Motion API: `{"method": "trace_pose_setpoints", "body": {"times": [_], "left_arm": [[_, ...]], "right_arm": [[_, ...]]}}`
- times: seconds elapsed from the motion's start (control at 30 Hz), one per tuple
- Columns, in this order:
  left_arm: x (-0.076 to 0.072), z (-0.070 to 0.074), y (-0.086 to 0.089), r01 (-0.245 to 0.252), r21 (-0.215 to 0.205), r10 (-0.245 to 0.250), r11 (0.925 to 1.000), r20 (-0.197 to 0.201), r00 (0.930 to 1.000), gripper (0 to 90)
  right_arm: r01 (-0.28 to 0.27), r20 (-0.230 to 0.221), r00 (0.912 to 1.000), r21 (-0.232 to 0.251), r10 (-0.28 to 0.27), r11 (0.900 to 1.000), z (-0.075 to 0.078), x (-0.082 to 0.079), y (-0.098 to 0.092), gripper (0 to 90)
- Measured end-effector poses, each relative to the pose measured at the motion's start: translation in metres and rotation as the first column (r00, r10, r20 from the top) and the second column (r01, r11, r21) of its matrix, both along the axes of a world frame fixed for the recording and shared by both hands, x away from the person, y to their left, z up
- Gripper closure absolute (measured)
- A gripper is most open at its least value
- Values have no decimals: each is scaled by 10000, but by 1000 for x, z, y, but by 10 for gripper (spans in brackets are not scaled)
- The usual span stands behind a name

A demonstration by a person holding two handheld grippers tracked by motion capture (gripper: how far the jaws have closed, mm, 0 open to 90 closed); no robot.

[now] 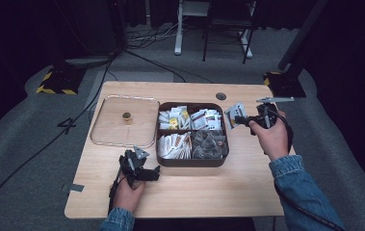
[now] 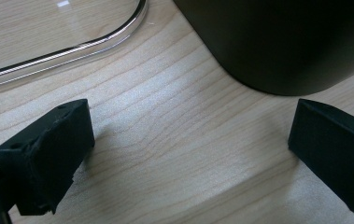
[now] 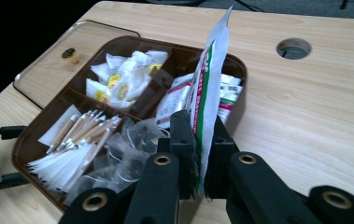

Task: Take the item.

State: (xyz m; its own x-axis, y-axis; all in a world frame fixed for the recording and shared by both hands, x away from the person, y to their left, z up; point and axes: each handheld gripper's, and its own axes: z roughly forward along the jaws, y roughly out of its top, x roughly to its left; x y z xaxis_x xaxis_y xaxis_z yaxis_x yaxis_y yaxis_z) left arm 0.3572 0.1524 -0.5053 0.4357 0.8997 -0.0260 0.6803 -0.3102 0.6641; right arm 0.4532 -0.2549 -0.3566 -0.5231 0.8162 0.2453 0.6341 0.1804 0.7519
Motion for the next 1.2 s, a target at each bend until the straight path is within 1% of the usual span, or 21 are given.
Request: {"method": "trace_pose_setpoints", "body": {"times": [0.1, 0.2, 0.23, 0.27, 0.3, 0.33, 0.37, 0.4, 0.47, 0.5, 0.63, 0.73, 0.8, 0.87, 0.9, 0.93, 1.03, 1.2], "left_arm": [[0, 0, 0, 1, 0, -1, 10000, 3, 10000, 6], [0, 0, 0, -1, -1, 1, 10000, 3, 10000, 6], [0, 0, 0, 1, -1, -1, 10000, 3, 10000, 6], [0, 0, 0, 3, -1, -3, 10000, 2, 10000, 6], [0, 0, 0, 3, 0, -3, 10000, 2, 10000, 6], [0, 0, 0, 1, 4, -1, 10000, -4, 10000, 6], [0, 0, 0, 1, 6, -1, 10000, -6, 10000, 6], [0, 0, 0, 0, -1, 0, 10000, 4, 10000, 6], [0, 0, 0, 0, -1, 0, 10000, 5, 10000, 6], [0, 0, 0, -1, -1, 1, 10000, 5, 10000, 6], [0, 0, 0, 1, 0, -1, 10000, 2, 10000, 6], [0, 0, 0, -1, -1, 1, 10000, 4, 10000, 6], [0, 0, 0, -1, 0, 1, 10000, 3, 10000, 6], [0, 0, 0, -1, 0, 1, 10000, 5, 10000, 6], [0, 0, 0, -5, -5, 5, 10000, 7, 10000, 6], [0, 0, 0, 0, -1, 0, 10000, 3, 10000, 6], [0, 0, 0, -5, -5, 5, 10000, 7, 10000, 6], [0, 0, 0, -2, -2, 2, 10000, 6, 10000, 6]], "right_arm": [[125, -13, 9999, 8, -125, 9999, -2, -3, -11, 855], [229, 0, 9997, -86, -229, 9997, -4, -5, -20, 855], [323, -34, 9995, -134, -323, 9994, -5, -6, -26, 854], [323, -34, 9995, -134, -323, 9994, -5, -6, -26, 854], [452, -53, 9990, -158, -453, 9989, -6, -7, -32, 854], [452, -53, 9990, -158, -453, 9989, -6, -7, -32, 854], [579, -83, 9983, -136, -580, 9982, -7, -7, -38, 855], [579, -83, 9983, -136, -580, 9982, -7, -7, -38, 855], [735, -113, 9972, -137, -736, 9972, -10, -8, -47, 854], [735, -113, 9972, -137, -736, 9972, -10, -8, -47, 854], [956, -204, 9952, -93, -958, 9954, -14, -8, -58, 855], [1015, -159, 9947, 41, -1015, 9948, -19, -8, -67, 854], [1012, 7, 9949, 132, -1012, 9948, -22, -8, -72, 855], [1021, 55, 9948, 140, -1022, 9947, -26, -7, -77, 855], [1122, -28, 9937, 165, -1122, 9935, -30, -7, -81, 855], [1122, -28, 9937, 165, -1122, 9935, -30, -7, -81, 855], [1182, -114, 9930, 289, -1179, 9926, -38, -6, -88, 855], [1374, -402, 9898, 239, -1363, 9902, -52, -4, -95, 854]]}}
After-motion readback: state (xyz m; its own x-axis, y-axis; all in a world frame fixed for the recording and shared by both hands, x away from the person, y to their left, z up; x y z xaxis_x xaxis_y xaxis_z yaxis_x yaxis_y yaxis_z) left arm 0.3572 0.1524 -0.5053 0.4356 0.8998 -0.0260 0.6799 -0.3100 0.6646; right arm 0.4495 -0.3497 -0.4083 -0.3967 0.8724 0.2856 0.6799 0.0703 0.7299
